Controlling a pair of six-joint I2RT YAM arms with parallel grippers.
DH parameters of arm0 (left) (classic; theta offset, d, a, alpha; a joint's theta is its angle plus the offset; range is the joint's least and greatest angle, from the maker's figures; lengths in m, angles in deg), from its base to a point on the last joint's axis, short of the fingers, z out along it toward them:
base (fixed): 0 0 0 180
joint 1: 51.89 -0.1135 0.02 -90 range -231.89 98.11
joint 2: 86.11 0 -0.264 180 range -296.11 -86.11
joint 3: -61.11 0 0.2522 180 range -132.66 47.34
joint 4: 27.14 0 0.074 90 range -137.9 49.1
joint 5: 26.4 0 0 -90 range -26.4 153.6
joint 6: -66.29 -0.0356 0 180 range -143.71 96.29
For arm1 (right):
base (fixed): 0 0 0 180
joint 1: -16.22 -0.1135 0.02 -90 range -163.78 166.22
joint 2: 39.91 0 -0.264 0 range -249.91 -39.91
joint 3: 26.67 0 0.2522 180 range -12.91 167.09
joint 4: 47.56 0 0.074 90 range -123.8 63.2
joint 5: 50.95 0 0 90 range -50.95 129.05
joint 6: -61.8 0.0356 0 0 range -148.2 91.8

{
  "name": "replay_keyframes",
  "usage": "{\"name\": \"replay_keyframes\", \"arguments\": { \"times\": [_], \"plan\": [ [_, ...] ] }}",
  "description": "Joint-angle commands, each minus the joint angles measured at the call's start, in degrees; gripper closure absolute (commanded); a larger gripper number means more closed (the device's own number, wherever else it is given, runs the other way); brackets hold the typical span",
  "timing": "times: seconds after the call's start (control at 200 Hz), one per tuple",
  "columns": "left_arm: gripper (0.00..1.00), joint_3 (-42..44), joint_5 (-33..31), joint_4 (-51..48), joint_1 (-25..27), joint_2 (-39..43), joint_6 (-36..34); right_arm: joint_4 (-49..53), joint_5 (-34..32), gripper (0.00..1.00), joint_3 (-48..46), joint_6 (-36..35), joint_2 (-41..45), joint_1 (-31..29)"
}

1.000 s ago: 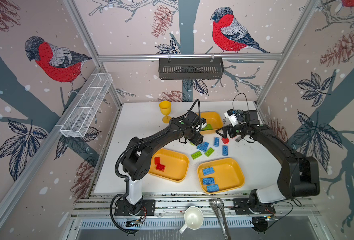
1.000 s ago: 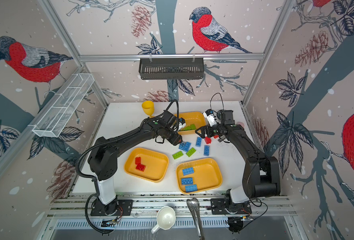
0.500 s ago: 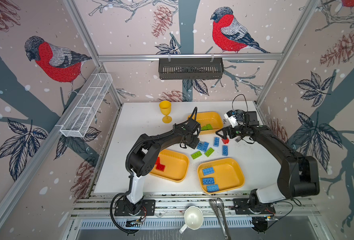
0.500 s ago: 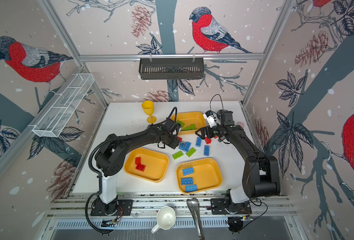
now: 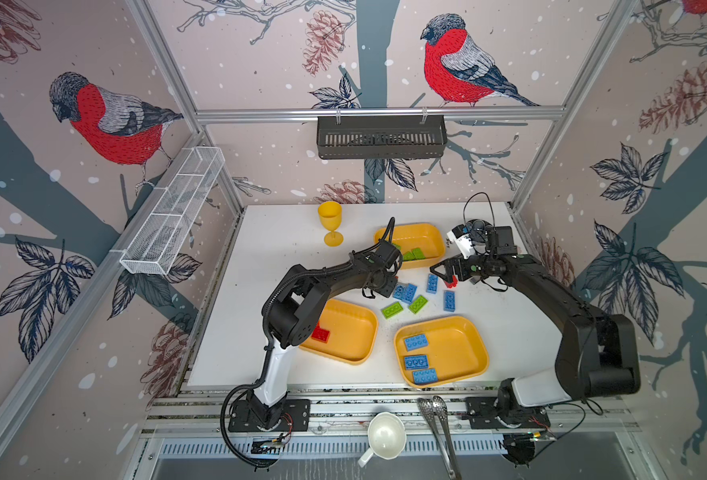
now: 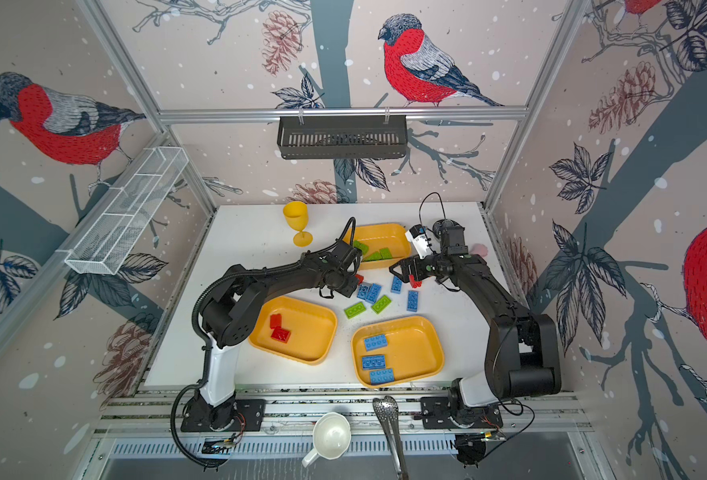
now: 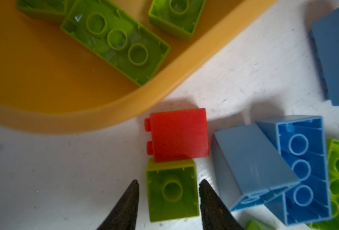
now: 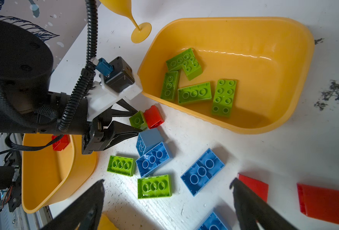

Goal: Sort the legos into containers by color
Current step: 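Move the left gripper back to the pile above a lime-green brick, then close the left gripper on the lime-green brick and lift it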

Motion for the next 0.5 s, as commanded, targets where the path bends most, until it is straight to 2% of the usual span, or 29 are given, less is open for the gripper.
{"name": "replay_keyframes", "arguments": {
  "times": [0.0, 0.185, 0.34, 0.495],
  "plan": [
    [0.53, -0.6, -1.3, 2.1, -0.1, -0.4, 0.1, -0.4, 1.0, 0.01, -0.1, 0.7, 0.7, -0.1],
    [0.59, 0.3, -1.4, 3.1, -0.1, -0.8, -0.3, 0.2, 0.7, 0.01, -0.2, 0.5, 1.2, -0.1],
    [0.68, 0.8, -1.2, 2.5, -0.1, 0.0, -1.3, 0.5, 0.6, 0.01, -0.2, 0.7, 1.5, -0.1],
    [0.69, 1.8, -0.6, -0.4, -0.2, 3.2, -2.7, 0.6, 0.4, 0.01, -0.3, 0.8, 1.8, -0.2]
  ]
}}
